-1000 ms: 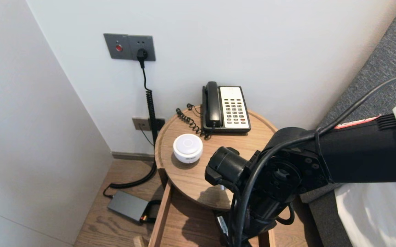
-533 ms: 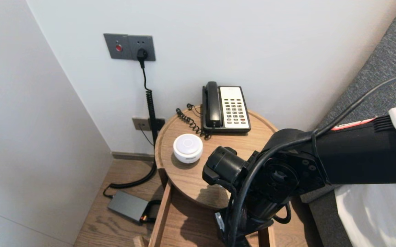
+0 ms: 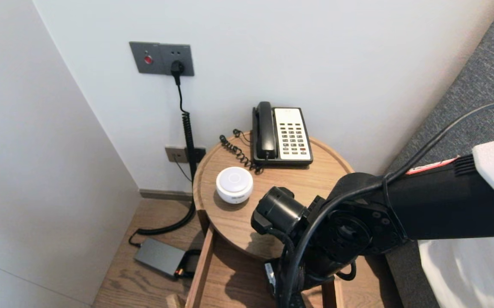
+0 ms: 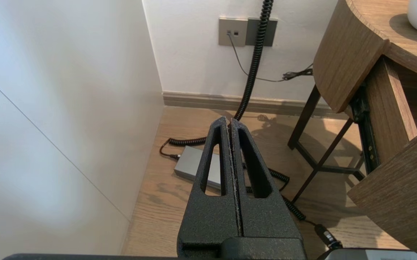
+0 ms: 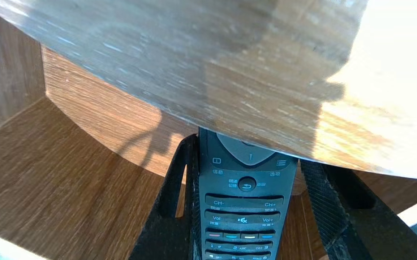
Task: Put the remote controls on the table in the drawer one by one
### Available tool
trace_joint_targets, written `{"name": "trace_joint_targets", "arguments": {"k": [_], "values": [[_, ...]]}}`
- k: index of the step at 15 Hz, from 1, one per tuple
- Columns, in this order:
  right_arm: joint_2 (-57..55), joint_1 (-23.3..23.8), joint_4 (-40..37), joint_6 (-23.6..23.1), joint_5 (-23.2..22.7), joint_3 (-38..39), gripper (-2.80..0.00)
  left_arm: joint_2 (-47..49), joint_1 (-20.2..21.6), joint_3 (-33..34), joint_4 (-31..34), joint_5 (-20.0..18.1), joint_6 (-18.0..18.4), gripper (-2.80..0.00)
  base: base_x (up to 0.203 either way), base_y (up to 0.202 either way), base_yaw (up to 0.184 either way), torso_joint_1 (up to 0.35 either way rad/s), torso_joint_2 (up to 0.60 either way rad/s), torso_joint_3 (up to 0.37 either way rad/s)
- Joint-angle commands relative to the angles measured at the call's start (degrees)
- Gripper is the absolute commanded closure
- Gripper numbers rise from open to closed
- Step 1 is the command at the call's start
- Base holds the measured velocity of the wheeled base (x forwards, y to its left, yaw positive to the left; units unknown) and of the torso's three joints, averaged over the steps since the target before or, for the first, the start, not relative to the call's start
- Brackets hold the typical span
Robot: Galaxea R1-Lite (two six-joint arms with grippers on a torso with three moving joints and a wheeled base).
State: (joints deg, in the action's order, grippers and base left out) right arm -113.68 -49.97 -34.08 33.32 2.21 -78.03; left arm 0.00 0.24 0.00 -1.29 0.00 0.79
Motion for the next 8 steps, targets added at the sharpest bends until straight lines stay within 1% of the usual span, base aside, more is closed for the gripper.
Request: {"name": "trace_joint_targets", "arguments": {"k": [1,2,5,8], "values": [[0.4,-0.2,0.1,0.5,0.1,1.1,0.00,-0.1,0.0,0.8,0.0,0.0,0.0,0.00,0.000,0.000,0.000,0.000,0.00,0.000],[0.5,-0.3,1.0,0.7,0.5,1.7,0.00,0.0,0.0,0.8,0.0,0.0,0.0,0.00,0.000,0.000,0.000,0.000,0.00,0.000],[0.5,-1.2,3.4,0.8,5.9,3.9,0.00,0.0,0.0,0.8,0.0,0.1,0.0,0.00,0.000,0.000,0.000,0.000,0.00,0.000],[1.8,-2.8,5.5,0.9,8.7,6.1,0.00,-0.1,0.0,0.8,0.0,0.1,0.0,0.00,0.000,0.000,0.000,0.000,0.00,0.000]]}}
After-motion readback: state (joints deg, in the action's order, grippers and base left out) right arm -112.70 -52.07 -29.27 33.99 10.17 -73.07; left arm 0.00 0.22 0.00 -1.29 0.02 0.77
